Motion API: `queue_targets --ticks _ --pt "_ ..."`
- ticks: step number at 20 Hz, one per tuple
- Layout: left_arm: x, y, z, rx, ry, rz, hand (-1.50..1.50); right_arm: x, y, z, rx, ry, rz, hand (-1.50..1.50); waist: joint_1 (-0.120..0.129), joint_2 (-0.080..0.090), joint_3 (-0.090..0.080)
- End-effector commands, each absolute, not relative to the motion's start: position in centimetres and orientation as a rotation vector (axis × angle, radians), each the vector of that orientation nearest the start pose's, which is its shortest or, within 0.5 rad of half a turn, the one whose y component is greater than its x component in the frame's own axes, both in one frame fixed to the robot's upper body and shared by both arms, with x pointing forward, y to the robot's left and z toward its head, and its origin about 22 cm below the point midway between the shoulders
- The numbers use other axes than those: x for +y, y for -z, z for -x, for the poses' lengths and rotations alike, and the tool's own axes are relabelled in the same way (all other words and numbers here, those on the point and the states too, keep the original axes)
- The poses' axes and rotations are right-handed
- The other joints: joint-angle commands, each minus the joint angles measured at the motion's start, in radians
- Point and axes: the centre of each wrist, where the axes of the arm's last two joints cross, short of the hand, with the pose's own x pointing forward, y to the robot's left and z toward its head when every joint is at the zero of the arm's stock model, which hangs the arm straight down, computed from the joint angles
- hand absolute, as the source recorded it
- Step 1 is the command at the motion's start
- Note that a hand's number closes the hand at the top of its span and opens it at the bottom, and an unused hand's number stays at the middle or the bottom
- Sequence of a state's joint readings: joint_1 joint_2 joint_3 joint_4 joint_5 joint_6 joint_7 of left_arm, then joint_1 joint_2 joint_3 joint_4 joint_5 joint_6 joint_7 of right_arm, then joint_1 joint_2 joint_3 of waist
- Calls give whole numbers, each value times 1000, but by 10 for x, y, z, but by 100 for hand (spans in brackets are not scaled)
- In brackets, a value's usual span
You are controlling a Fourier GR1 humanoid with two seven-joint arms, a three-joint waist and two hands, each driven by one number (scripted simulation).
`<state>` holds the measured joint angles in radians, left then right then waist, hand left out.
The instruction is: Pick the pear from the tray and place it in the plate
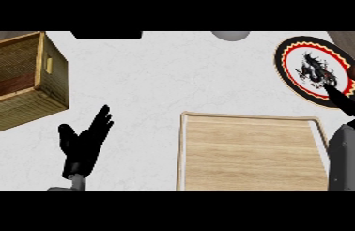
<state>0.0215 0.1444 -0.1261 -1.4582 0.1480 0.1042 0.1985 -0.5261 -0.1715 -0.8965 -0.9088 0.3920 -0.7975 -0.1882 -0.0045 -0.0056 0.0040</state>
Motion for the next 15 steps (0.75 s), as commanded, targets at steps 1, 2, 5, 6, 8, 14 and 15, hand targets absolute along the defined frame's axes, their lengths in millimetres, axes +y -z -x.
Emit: queue_targets --ticks 1,2,5,6,8,14,15 --pt "245 42 -226 -1182 6 -15 0 -355 7 -312 -1297 759 1232 -150 -3 1 -5" --pt "242 16 -222 -1197 -11 -11 0 -355 38 -289 -1244 726 1267 -150 3 1 -4" --pt "240 31 -230 -1191 -3 -3 0 -338 28 -284 -1236 702 1247 -150 0 3 -5" --pt "232 45 -216 -1183 -2 -30 0 -342 22 -274 -1215 676 1264 -150 -4 1 -6" --pt "231 16 -240 -1186 6 -12 0 -329 25 -266 -1216 683 1243 -150 -1 3 -5" --pt "247 34 -226 -1169 19 -25 0 -301 31 -264 -1182 679 1268 -150 5 5 -4" --pt "252 33 -233 -1180 17 -15 0 -301 36 -255 -1177 665 1261 -150 4 5 -4"
